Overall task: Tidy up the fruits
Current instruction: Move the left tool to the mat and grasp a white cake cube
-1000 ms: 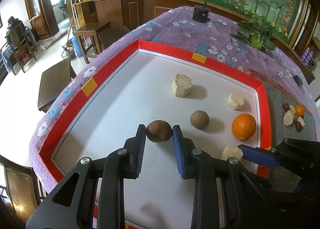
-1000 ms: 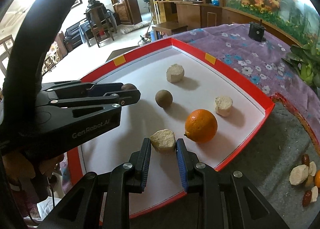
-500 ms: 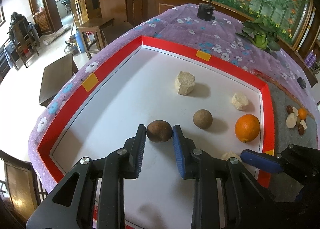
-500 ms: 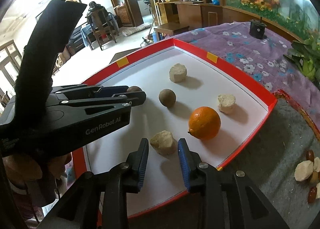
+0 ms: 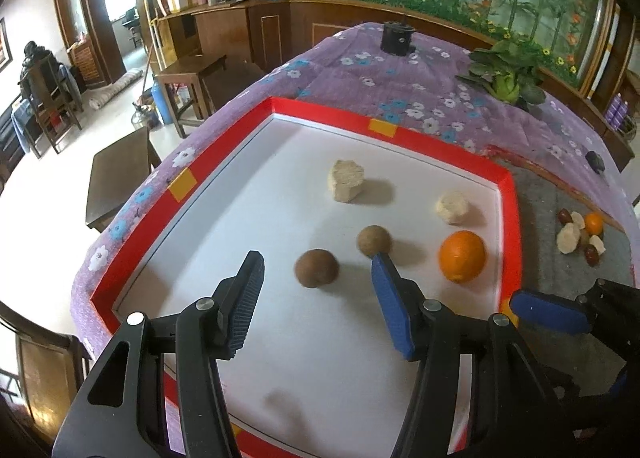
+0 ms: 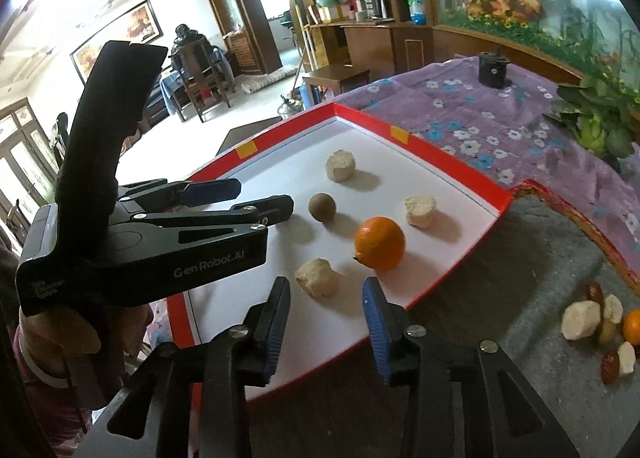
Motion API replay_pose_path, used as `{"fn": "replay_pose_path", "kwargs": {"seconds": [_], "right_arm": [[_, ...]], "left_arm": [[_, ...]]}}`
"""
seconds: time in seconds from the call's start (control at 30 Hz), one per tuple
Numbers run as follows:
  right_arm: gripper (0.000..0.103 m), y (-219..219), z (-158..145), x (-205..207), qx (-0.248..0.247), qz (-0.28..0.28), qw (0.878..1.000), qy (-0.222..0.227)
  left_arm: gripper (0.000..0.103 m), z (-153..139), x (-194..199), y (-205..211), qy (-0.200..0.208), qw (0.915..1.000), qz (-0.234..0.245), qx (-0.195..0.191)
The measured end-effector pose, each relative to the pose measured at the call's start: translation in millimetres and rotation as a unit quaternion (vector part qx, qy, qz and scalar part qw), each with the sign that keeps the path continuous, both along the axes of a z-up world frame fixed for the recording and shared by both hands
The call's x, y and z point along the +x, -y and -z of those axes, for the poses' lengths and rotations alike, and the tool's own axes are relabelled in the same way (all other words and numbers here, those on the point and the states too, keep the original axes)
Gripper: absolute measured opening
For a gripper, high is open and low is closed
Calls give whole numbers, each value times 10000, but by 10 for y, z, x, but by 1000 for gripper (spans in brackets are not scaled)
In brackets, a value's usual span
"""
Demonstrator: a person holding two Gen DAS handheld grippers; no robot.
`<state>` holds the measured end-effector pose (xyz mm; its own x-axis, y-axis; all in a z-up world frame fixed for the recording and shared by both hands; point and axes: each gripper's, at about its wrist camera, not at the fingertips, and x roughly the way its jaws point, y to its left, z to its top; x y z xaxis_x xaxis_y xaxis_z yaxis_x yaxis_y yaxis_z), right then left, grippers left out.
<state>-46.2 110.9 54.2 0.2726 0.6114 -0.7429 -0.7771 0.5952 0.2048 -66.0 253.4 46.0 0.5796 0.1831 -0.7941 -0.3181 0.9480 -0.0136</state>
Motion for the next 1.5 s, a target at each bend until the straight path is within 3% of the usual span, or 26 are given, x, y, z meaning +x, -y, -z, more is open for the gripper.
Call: {"fn": "replay_pose_path", "kwargs": {"seconds": [0.23, 0.63, 1.17, 1.5], "right_arm": [[39, 348, -62, 18, 67, 288, 9995, 65], [49, 1150, -32, 59, 184, 1056, 9942, -53], [51, 2086, 119, 41, -108, 1772, 9841, 25], [51, 2312, 215, 170, -13, 1860, 9824, -171]], "left_arm": [[56, -106, 22, 295, 93, 9996, 272, 36], [56, -188, 152, 1014, 166, 9948, 998, -66], [57, -8, 533, 1852, -184, 9790, 1984, -441], [57, 127, 863, 2114, -407, 9804, 1882, -408]]}}
